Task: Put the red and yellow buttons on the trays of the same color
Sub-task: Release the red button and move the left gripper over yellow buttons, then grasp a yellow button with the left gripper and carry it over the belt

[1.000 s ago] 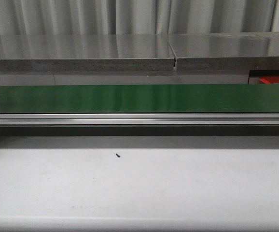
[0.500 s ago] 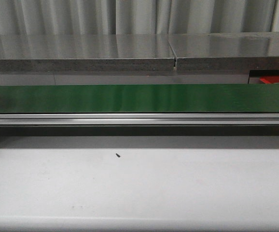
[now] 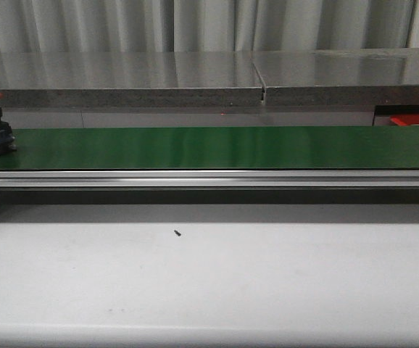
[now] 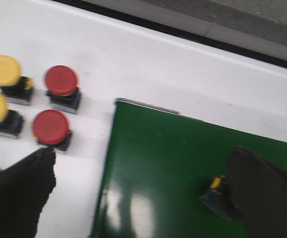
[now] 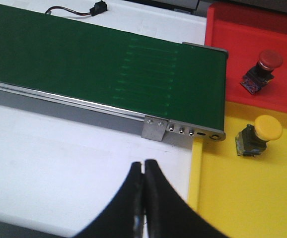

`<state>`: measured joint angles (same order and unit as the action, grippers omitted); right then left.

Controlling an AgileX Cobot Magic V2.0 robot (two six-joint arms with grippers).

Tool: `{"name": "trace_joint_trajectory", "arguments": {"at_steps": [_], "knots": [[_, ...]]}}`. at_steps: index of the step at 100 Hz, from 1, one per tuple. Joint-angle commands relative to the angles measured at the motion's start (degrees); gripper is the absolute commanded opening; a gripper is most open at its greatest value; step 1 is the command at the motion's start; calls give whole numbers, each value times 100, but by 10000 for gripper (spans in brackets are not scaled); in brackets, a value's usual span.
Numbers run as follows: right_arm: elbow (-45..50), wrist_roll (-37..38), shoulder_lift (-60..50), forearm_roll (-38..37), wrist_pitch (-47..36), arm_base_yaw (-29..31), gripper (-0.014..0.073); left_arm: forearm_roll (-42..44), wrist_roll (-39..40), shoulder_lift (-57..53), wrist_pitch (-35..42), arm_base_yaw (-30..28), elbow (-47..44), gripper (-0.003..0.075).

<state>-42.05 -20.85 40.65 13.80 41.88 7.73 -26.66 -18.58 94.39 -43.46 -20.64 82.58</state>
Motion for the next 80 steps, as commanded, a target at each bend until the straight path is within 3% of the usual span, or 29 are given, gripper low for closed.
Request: {"name": "trace_joint_trajectory", "arguments": {"at_steps": [1,20,80], "knots": [[-156,-34,-22,57,-311,-1,-117,-56,19,-165,218,-355,87,652],[-156,-34,-22,57,-311,-1,-117,328,19,203,465,-749,13,652],[-156,-34,-22,57,-316,-1,-117,620,31,1367,1030,-1082,209,652]]}}
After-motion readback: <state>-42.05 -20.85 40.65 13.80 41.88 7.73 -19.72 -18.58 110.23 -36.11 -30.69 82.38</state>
